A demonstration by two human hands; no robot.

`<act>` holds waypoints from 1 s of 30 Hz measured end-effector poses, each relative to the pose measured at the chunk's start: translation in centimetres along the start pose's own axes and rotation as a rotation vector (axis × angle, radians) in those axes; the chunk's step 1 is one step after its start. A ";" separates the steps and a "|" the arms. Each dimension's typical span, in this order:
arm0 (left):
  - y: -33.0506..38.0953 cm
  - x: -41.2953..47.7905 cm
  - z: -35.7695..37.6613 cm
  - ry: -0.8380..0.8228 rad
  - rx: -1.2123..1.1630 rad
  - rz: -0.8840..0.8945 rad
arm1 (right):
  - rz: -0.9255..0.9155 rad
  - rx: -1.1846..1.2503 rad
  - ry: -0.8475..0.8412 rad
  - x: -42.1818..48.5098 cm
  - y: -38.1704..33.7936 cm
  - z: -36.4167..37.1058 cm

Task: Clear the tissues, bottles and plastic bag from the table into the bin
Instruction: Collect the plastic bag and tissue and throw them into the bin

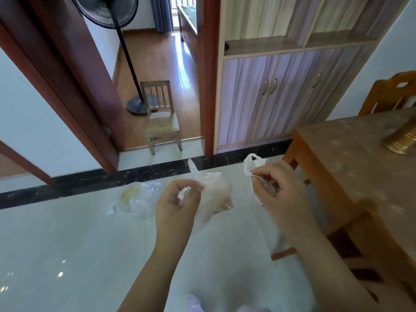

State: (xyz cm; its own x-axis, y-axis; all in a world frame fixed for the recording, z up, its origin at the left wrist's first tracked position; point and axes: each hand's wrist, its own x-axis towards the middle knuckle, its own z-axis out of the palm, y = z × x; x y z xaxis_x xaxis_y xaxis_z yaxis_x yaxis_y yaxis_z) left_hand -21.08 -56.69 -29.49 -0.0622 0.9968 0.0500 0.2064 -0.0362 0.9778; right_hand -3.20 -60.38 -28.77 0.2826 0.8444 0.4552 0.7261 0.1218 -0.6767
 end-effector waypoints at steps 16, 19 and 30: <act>2.7 25.6 17.7 -0.298 -0.052 0.069 | 0.207 -0.011 0.294 22.4 13.2 3.4; 4.5 30.0 22.4 -0.356 -0.022 0.113 | 0.200 -0.023 0.311 27.3 16.4 2.4; 6.1 39.8 34.8 -0.458 -0.089 0.087 | 0.302 -0.052 0.363 37.4 24.7 1.0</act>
State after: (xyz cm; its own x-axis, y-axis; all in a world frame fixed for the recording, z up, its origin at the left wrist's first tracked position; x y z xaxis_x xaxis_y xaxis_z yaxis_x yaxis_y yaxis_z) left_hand 11.69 -14.73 -28.62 0.3926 0.9179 0.0576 0.1061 -0.1074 0.9885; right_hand 24.65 -25.30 -29.04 0.6799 0.5996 0.4222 0.6060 -0.1351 -0.7839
